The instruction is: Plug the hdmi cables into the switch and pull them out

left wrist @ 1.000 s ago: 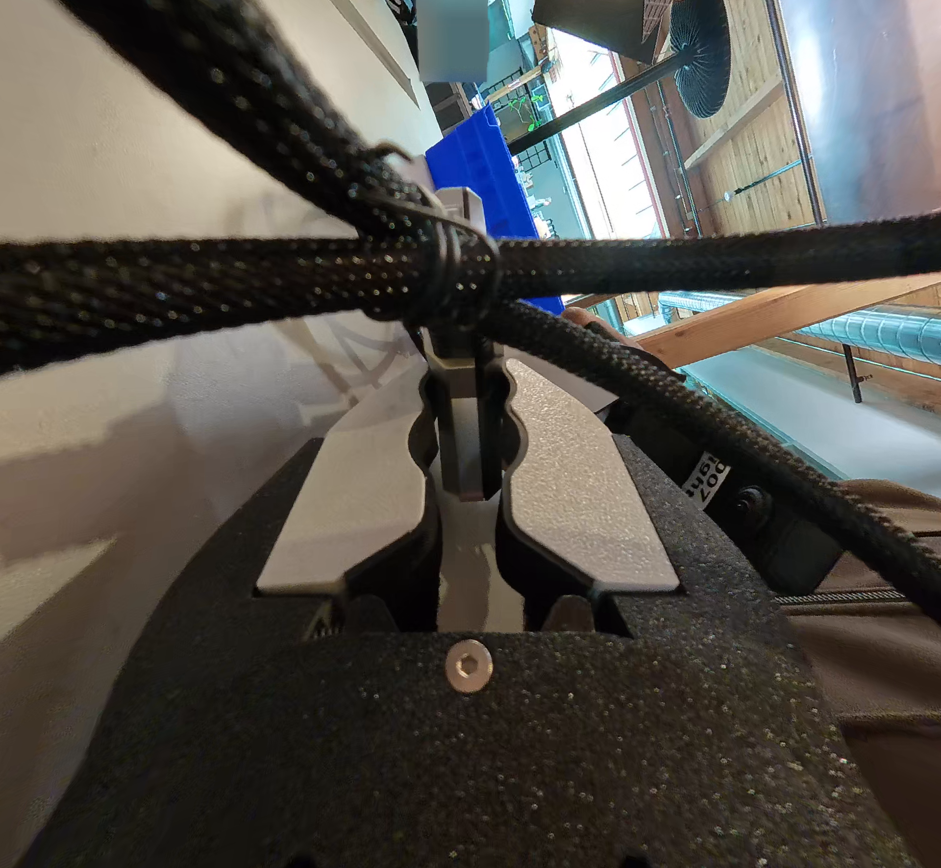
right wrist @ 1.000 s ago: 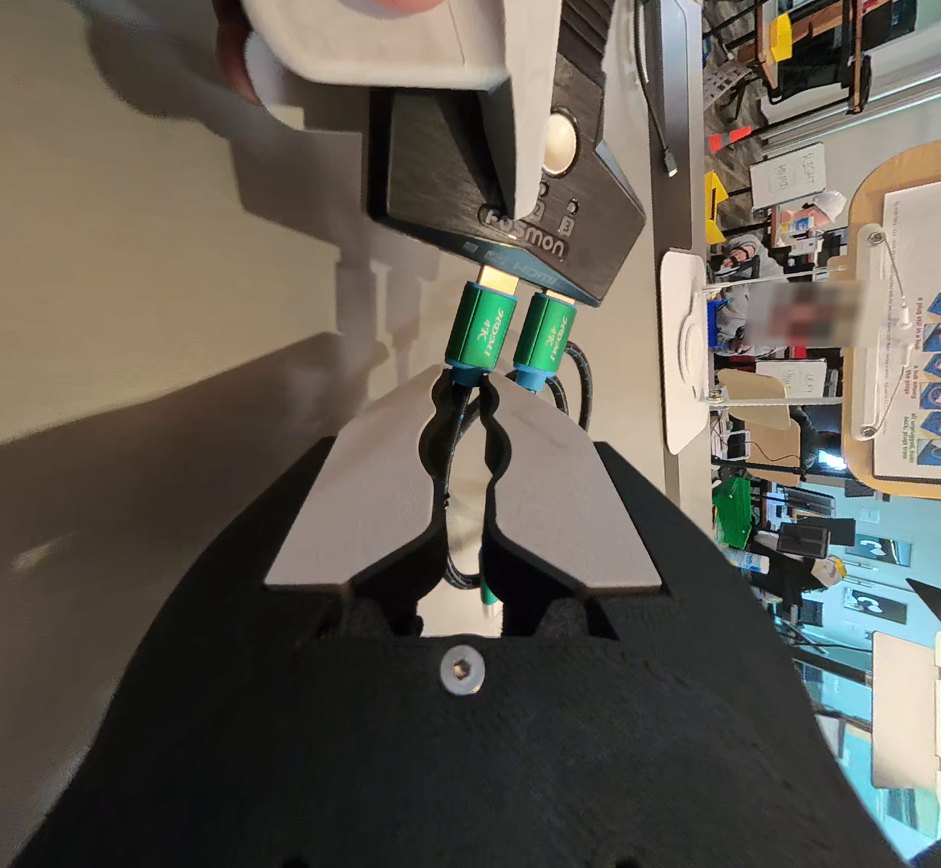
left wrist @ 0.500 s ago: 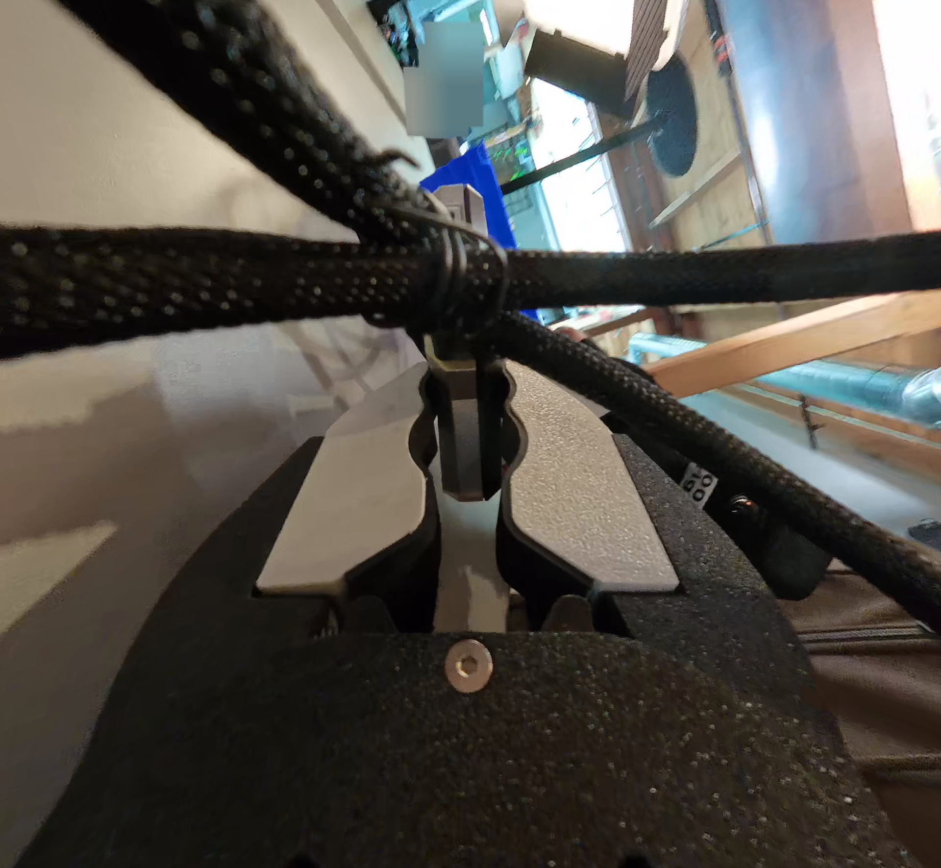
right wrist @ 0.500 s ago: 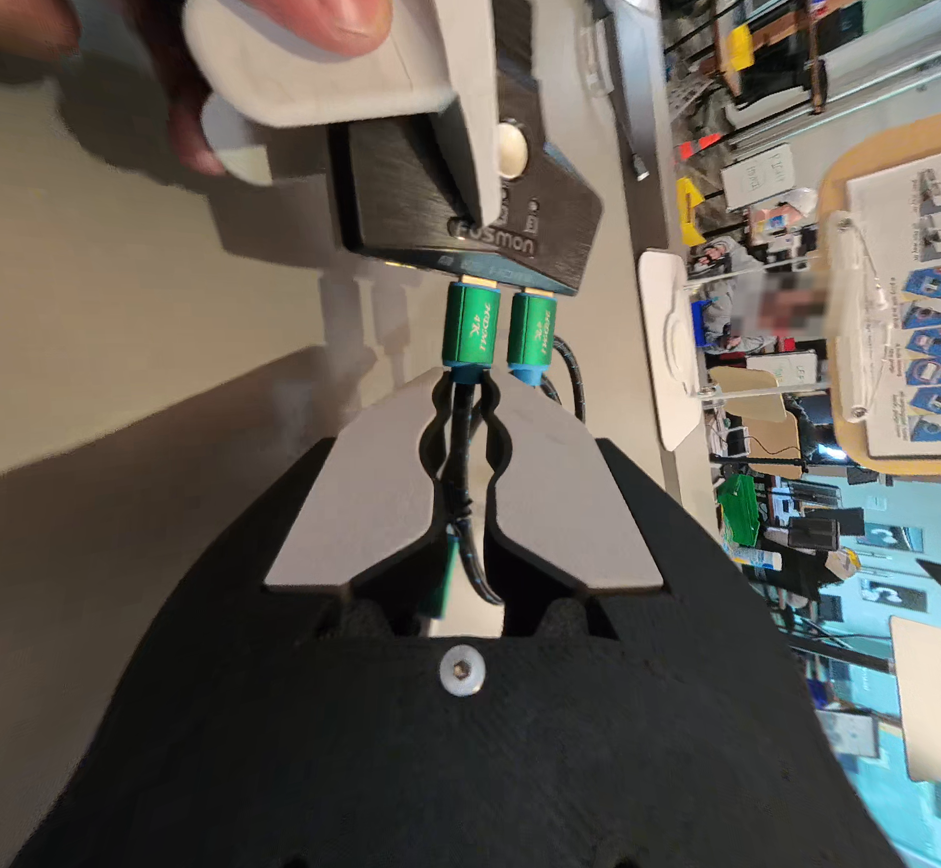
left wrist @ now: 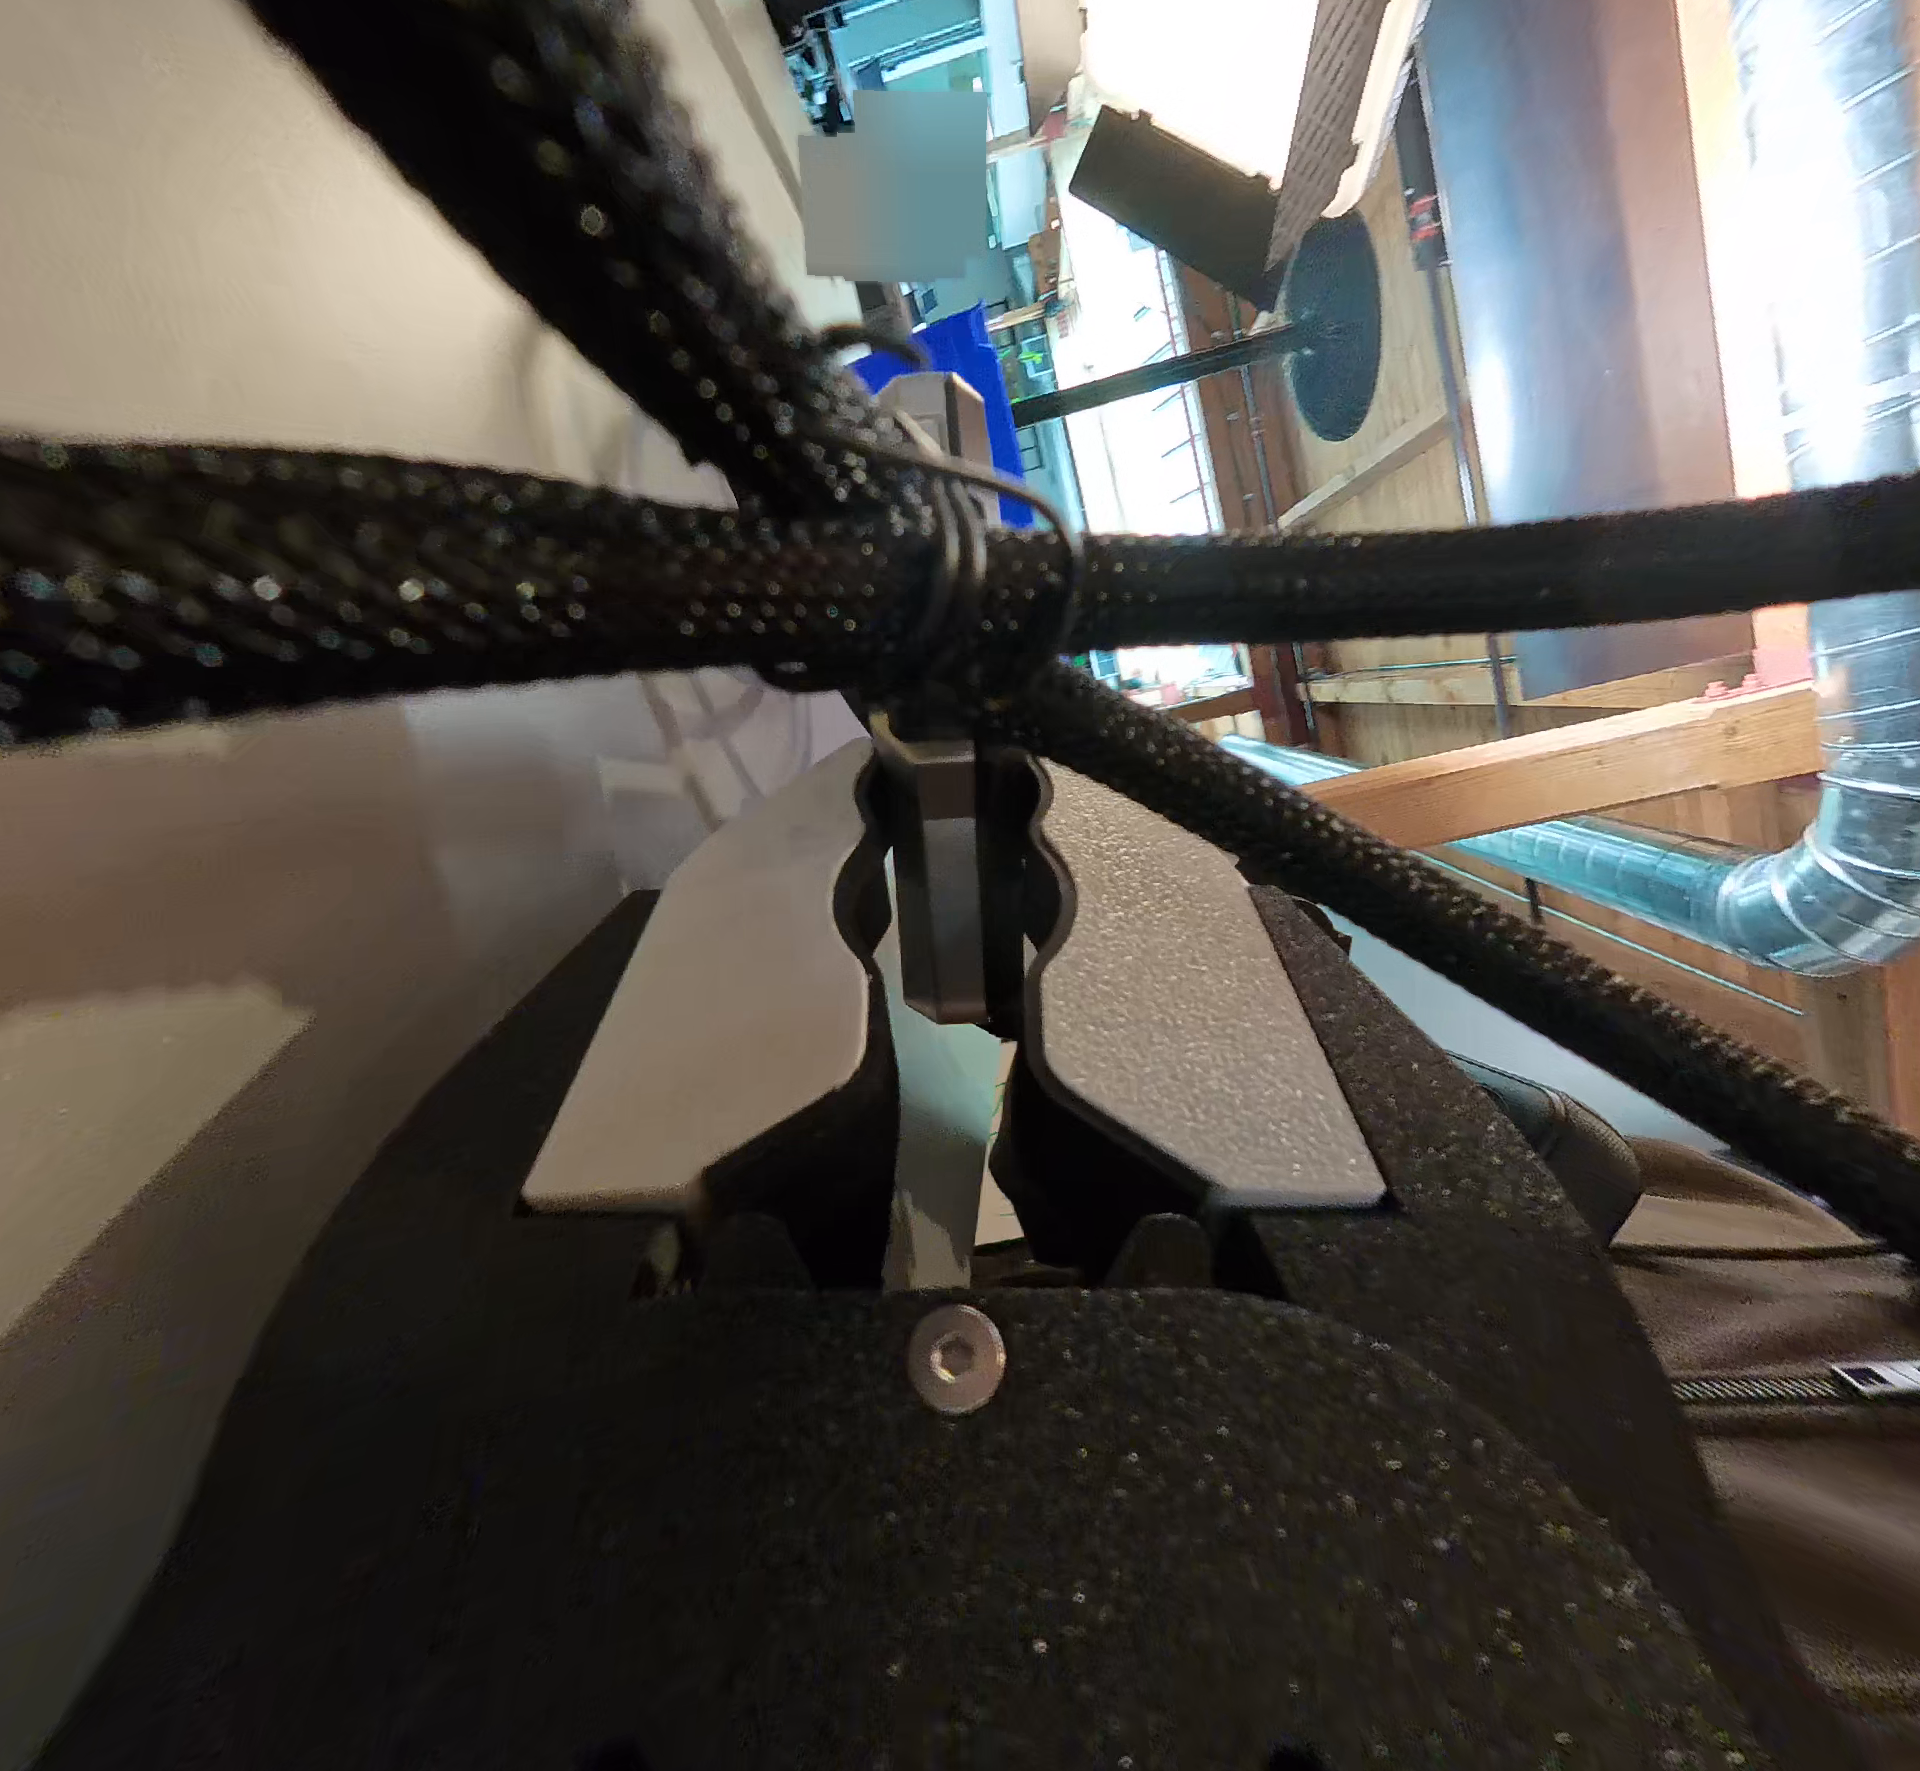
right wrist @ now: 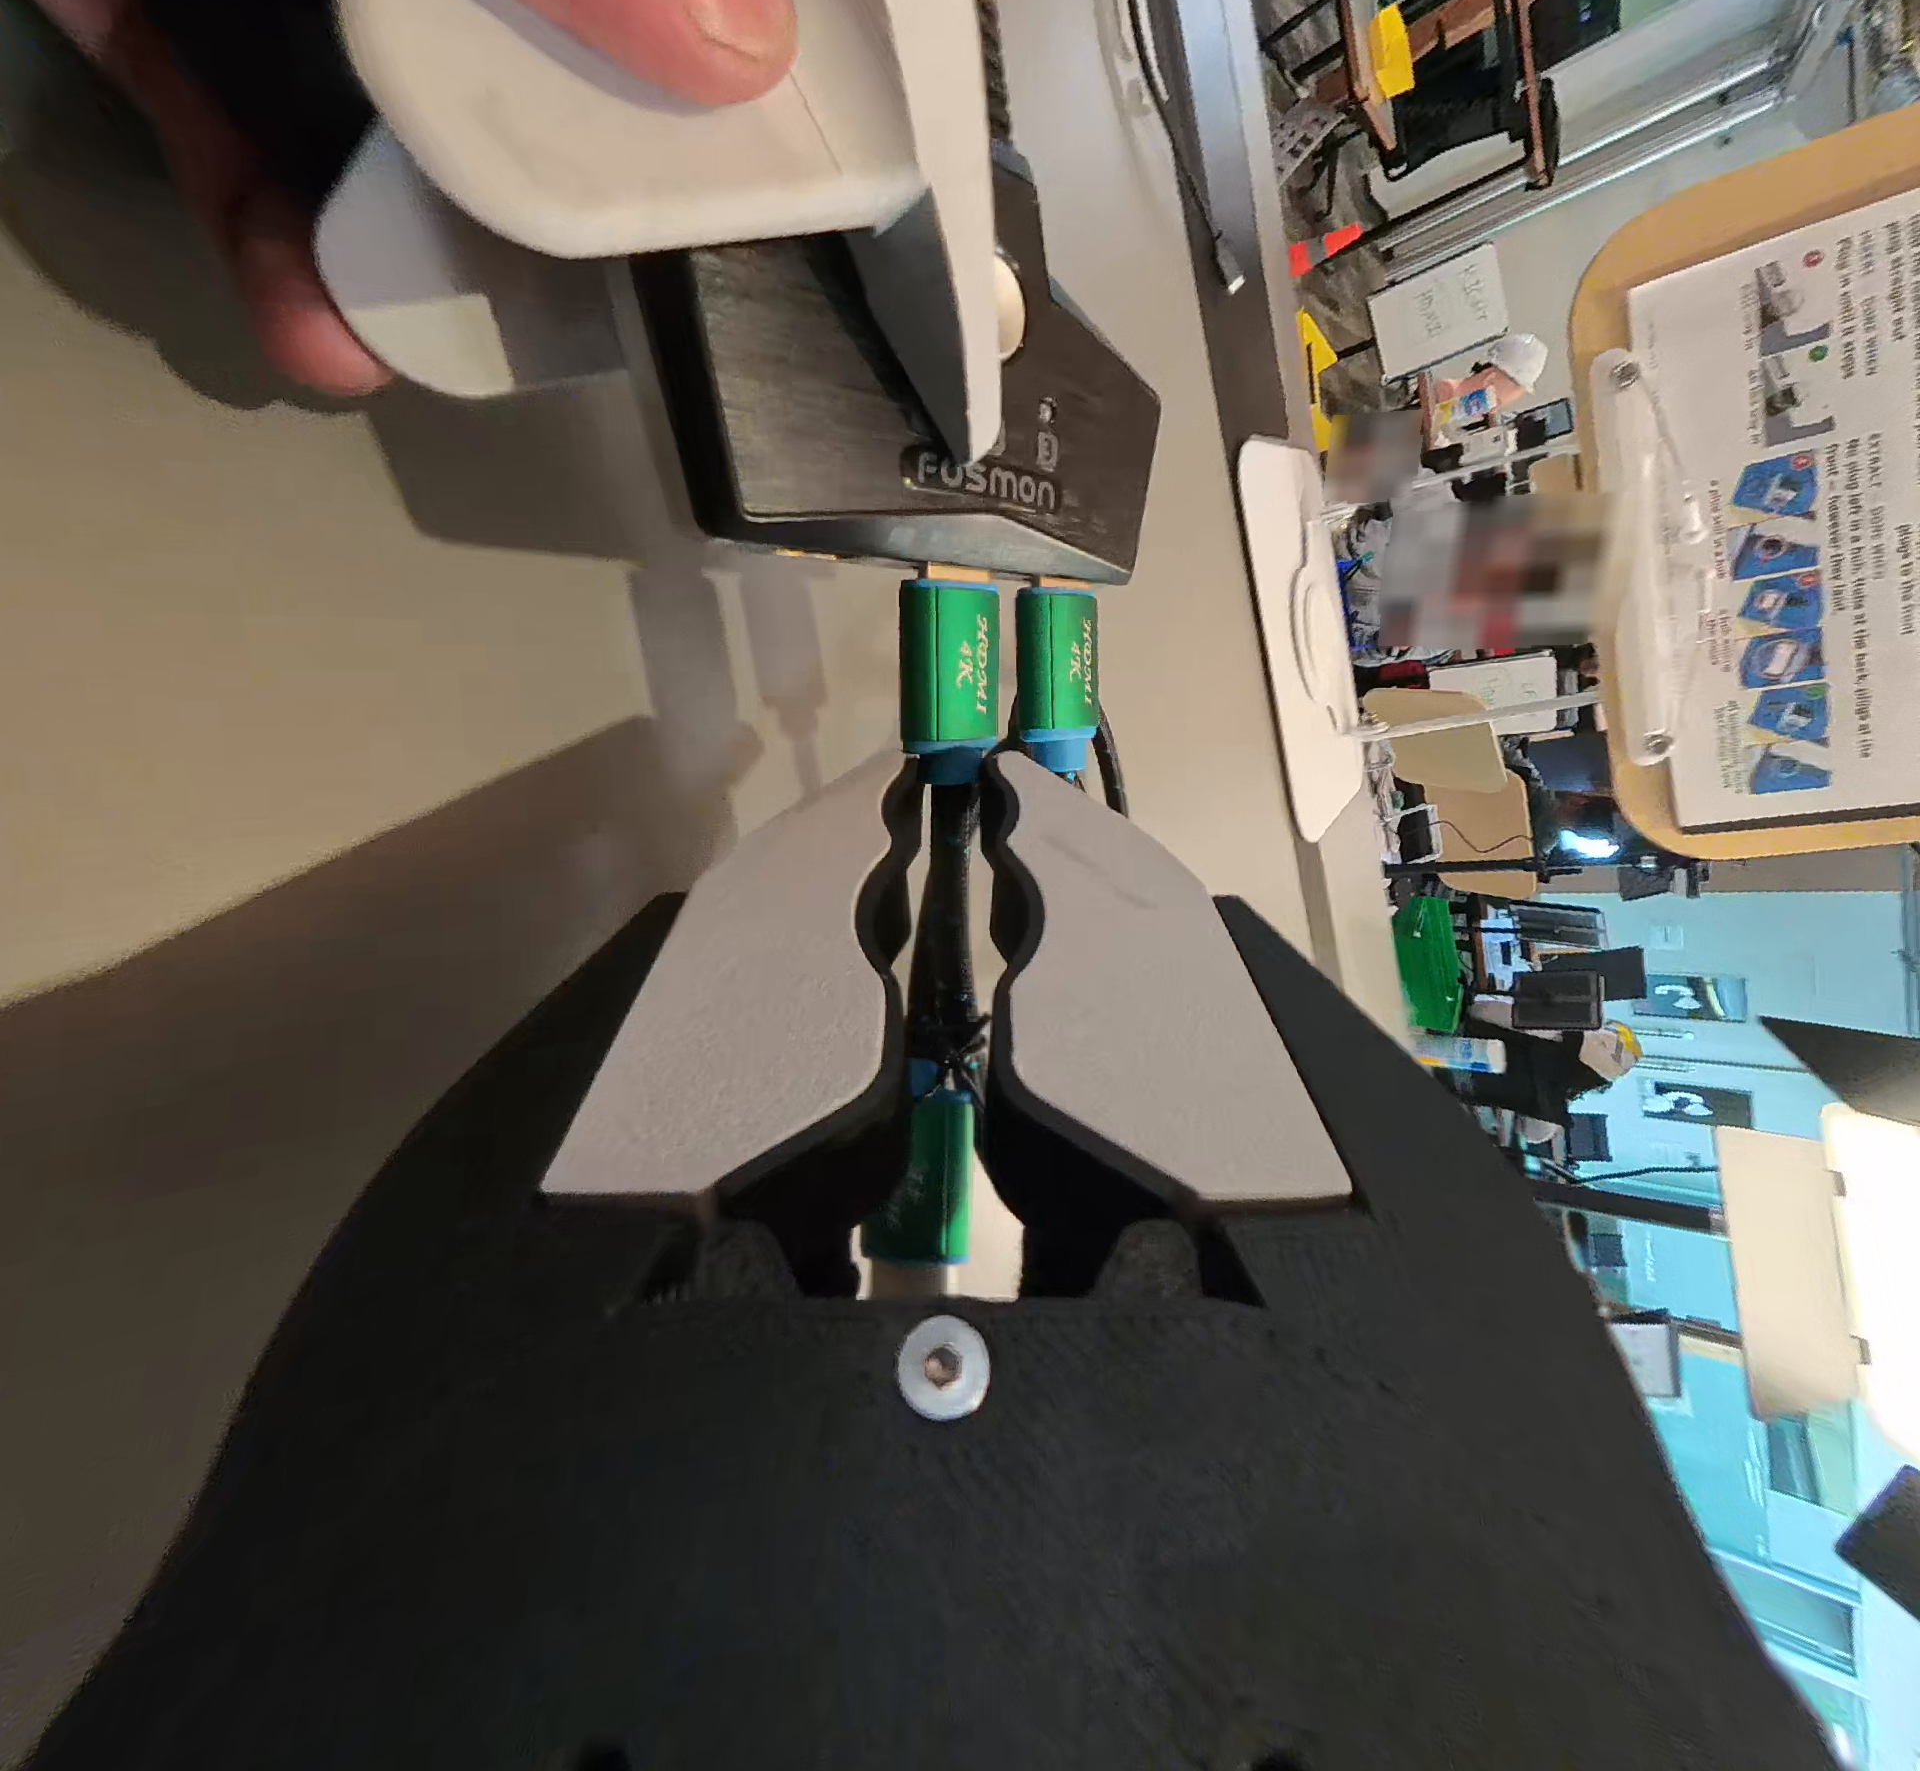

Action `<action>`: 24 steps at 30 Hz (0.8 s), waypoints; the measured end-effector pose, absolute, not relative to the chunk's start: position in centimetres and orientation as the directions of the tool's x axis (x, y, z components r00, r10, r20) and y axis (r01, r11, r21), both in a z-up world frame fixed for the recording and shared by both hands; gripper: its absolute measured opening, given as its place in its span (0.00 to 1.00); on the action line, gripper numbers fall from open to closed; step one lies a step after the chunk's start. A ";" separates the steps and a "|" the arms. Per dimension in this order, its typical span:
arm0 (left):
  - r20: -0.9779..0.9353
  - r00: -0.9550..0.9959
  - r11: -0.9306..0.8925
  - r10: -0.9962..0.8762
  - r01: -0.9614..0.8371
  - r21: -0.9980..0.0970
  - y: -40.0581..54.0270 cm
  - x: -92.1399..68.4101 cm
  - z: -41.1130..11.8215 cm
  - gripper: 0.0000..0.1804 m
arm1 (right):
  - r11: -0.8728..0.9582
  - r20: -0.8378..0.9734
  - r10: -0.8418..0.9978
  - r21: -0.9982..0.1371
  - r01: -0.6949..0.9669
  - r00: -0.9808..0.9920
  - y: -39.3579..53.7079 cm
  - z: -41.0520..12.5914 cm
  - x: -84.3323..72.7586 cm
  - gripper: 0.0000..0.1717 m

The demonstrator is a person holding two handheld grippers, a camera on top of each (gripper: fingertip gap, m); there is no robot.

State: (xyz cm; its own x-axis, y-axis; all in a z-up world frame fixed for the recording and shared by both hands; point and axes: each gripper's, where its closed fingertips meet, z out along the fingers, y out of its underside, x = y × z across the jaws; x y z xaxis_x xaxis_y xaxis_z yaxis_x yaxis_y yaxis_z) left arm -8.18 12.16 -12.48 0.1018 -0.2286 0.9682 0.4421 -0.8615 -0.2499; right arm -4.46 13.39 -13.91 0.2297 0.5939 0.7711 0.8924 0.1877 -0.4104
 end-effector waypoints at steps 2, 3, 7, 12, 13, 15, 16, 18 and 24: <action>0.968 0.139 -0.867 -0.208 0.431 -0.248 12.4 -8.0 -12.7 0.12 | 0.159 0.747 0.613 -0.436 0.886 0.258 13.5 -14.4 -4.2 0.06; 0.970 0.142 -0.868 -0.199 0.433 -0.241 12.6 -7.9 -12.7 0.12 | 0.142 0.736 0.615 -0.455 0.879 0.282 13.6 -14.5 -4.1 0.06; 0.988 0.059 -0.904 -0.145 0.398 -0.156 12.6 -7.4 -12.0 0.27 | 0.055 0.719 0.588 -0.491 0.869 0.370 14.9 -14.1 -3.1 0.06; 0.988 -0.039 -0.926 -0.152 0.356 -0.129 11.2 -7.9 -11.2 0.28 | 0.015 0.730 0.549 -0.495 0.868 0.407 16.4 -13.6 -0.6 0.06; 0.984 -0.047 -0.933 -0.171 0.329 -0.146 10.6 -7.6 -11.1 0.27 | 0.004 0.729 0.548 -0.493 0.870 0.411 16.6 -13.7 -0.1 0.06; 0.974 -0.088 -0.941 -0.210 0.288 -0.177 9.3 -7.1 -10.5 0.24 | -0.022 0.732 0.548 -0.472 0.881 0.406 16.8 -14.4 1.1 0.06; 0.966 -0.117 -0.945 -0.231 0.265 -0.194 8.5 -6.9 -10.2 0.22 | -0.036 0.731 0.556 -0.454 0.890 0.395 16.9 -15.0 1.7 0.06; 0.951 -0.162 -0.951 -0.262 0.213 -0.226 6.9 -6.6 -9.6 0.21 | -0.064 0.704 0.613 -0.409 0.910 0.359 16.6 -16.7 2.6 0.10; 0.863 -0.274 -0.906 -0.424 0.121 -0.407 3.2 -8.1 -6.4 0.20 | -0.047 0.515 0.776 -0.529 0.847 0.365 13.5 -16.6 2.8 0.32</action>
